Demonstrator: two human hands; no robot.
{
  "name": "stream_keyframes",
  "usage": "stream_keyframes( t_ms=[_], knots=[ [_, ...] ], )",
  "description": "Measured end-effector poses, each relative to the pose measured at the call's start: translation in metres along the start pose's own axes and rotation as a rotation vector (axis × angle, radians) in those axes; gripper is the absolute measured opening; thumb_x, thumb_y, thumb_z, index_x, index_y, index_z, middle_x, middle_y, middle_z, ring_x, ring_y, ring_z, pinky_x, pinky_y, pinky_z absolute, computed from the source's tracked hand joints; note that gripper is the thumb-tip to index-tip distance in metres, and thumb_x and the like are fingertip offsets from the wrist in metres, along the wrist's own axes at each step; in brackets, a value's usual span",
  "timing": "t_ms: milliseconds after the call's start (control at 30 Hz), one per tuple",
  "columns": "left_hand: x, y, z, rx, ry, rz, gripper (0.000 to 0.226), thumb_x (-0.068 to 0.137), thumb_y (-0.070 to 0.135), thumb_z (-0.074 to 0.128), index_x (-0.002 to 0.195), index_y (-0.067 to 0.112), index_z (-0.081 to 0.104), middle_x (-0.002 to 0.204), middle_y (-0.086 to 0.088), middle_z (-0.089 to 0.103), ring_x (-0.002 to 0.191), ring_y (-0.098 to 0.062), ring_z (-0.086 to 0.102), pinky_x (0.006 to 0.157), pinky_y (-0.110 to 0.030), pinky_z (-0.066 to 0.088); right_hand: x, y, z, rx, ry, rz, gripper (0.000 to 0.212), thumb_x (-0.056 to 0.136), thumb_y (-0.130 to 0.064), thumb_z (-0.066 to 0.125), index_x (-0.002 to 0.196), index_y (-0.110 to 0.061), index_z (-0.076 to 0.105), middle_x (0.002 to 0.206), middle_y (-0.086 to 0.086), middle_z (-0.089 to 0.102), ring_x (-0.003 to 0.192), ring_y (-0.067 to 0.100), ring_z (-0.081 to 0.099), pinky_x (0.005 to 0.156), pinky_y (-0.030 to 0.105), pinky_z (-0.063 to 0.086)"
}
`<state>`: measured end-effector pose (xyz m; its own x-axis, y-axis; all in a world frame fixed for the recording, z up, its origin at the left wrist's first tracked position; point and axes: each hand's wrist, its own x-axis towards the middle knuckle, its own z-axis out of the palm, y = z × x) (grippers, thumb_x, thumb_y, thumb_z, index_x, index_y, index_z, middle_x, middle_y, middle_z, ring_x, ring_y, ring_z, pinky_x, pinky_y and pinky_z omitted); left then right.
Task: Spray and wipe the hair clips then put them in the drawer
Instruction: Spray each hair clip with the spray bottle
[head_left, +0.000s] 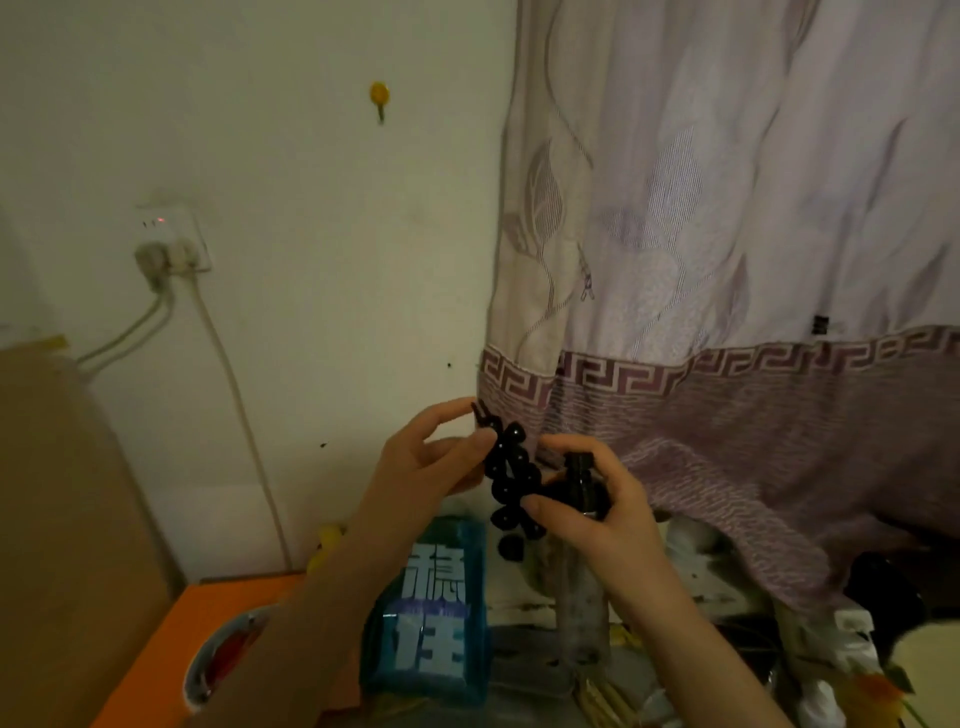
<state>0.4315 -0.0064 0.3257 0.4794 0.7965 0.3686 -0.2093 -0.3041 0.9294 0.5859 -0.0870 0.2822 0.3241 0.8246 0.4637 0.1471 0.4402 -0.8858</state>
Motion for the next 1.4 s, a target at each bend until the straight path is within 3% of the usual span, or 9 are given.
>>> stream_keyframes(
  t_ms=[167, 300, 433, 567, 700, 900, 1100, 1267, 1400],
  knots=[
    [-0.001, 0.003, 0.008, 0.029, 0.027, 0.045, 0.031, 0.08, 0.016, 0.066, 0.112, 0.015, 0.066, 0.089, -0.01, 0.075, 0.087, -0.021, 0.072, 0.078, -0.027, 0.058, 0.003, -0.008, 0.003, 0.019, 0.061, -0.055, 0.044, 0.074, -0.002, 0.076, 0.109, -0.023, 0.06, 0.086, -0.004, 0.073, 0.08, 0.012, 0.071, 0.067, 0.019, 0.055],
    [0.004, 0.01, 0.007, 0.065, -0.024, 0.102, 0.028, 0.085, 0.013, 0.062, 0.112, 0.008, 0.067, 0.091, -0.009, 0.075, 0.087, -0.019, 0.072, 0.074, -0.023, 0.058, 0.005, -0.018, 0.001, 0.049, 0.057, -0.078, 0.049, 0.067, -0.019, 0.077, 0.112, -0.025, 0.06, 0.087, 0.001, 0.074, 0.085, 0.015, 0.071, 0.074, 0.021, 0.055],
    [0.009, 0.016, 0.004, 0.071, -0.111, 0.121, 0.034, 0.076, 0.025, 0.061, 0.108, 0.015, 0.069, 0.091, -0.001, 0.076, 0.086, -0.015, 0.072, 0.07, -0.018, 0.055, 0.013, -0.033, -0.008, 0.104, 0.066, -0.093, 0.053, 0.067, -0.02, 0.076, 0.117, -0.023, 0.06, 0.092, 0.005, 0.073, 0.091, 0.021, 0.07, 0.074, 0.021, 0.055],
    [0.012, 0.018, 0.005, 0.13, -0.209, 0.147, 0.024, 0.075, 0.024, 0.062, 0.098, 0.024, 0.071, 0.089, 0.004, 0.076, 0.084, -0.013, 0.072, 0.072, -0.018, 0.054, 0.026, -0.052, -0.014, 0.057, 0.02, -0.122, 0.052, 0.065, -0.02, 0.076, 0.115, -0.022, 0.061, 0.088, -0.005, 0.073, 0.088, 0.008, 0.069, 0.073, 0.014, 0.052],
    [0.014, 0.02, 0.009, 0.169, -0.268, 0.146, 0.021, 0.075, 0.022, 0.063, 0.094, 0.022, 0.071, 0.086, 0.007, 0.076, 0.081, -0.011, 0.072, 0.071, -0.016, 0.054, 0.034, -0.06, -0.014, 0.03, 0.016, -0.125, 0.047, 0.063, -0.024, 0.078, 0.108, -0.021, 0.065, 0.082, -0.001, 0.067, 0.083, 0.013, 0.066, 0.073, 0.022, 0.054],
    [0.018, 0.019, 0.012, 0.174, -0.256, 0.142, 0.011, 0.081, 0.009, 0.063, 0.089, 0.012, 0.07, 0.075, 0.004, 0.075, 0.072, -0.009, 0.072, 0.066, -0.014, 0.053, 0.035, -0.059, -0.013, 0.006, 0.076, -0.138, 0.045, 0.061, -0.024, 0.079, 0.103, -0.019, 0.065, 0.092, 0.017, 0.062, 0.084, 0.023, 0.063, 0.074, 0.031, 0.057],
    [0.021, 0.02, 0.013, 0.138, -0.203, 0.149, 0.026, 0.073, 0.026, 0.063, 0.091, 0.008, 0.067, 0.075, -0.001, 0.075, 0.073, -0.013, 0.072, 0.064, -0.016, 0.054, 0.038, -0.051, -0.008, 0.178, 0.191, -0.081, 0.046, 0.057, -0.02, 0.081, 0.1, -0.021, 0.067, 0.08, 0.003, 0.065, 0.08, 0.024, 0.065, 0.078, 0.04, 0.057],
    [0.02, 0.017, 0.003, 0.179, -0.192, 0.154, 0.025, 0.071, 0.025, 0.068, 0.096, 0.02, 0.068, 0.088, 0.009, 0.075, 0.084, -0.007, 0.071, 0.071, -0.014, 0.052, 0.043, -0.048, -0.01, 0.35, 0.305, -0.036, 0.042, 0.055, -0.017, 0.081, 0.094, -0.023, 0.069, 0.074, -0.007, 0.071, 0.079, 0.018, 0.069, 0.071, 0.031, 0.059],
    [0.018, 0.014, -0.005, 0.169, -0.178, 0.078, 0.033, 0.072, 0.024, 0.07, 0.105, 0.02, 0.067, 0.094, 0.002, 0.075, 0.09, -0.012, 0.07, 0.074, -0.018, 0.053, 0.045, -0.05, -0.011, 0.463, 0.347, -0.035, 0.043, 0.059, -0.014, 0.077, 0.1, -0.018, 0.065, 0.071, -0.008, 0.072, 0.073, 0.013, 0.07, 0.063, 0.024, 0.057]
  ],
)
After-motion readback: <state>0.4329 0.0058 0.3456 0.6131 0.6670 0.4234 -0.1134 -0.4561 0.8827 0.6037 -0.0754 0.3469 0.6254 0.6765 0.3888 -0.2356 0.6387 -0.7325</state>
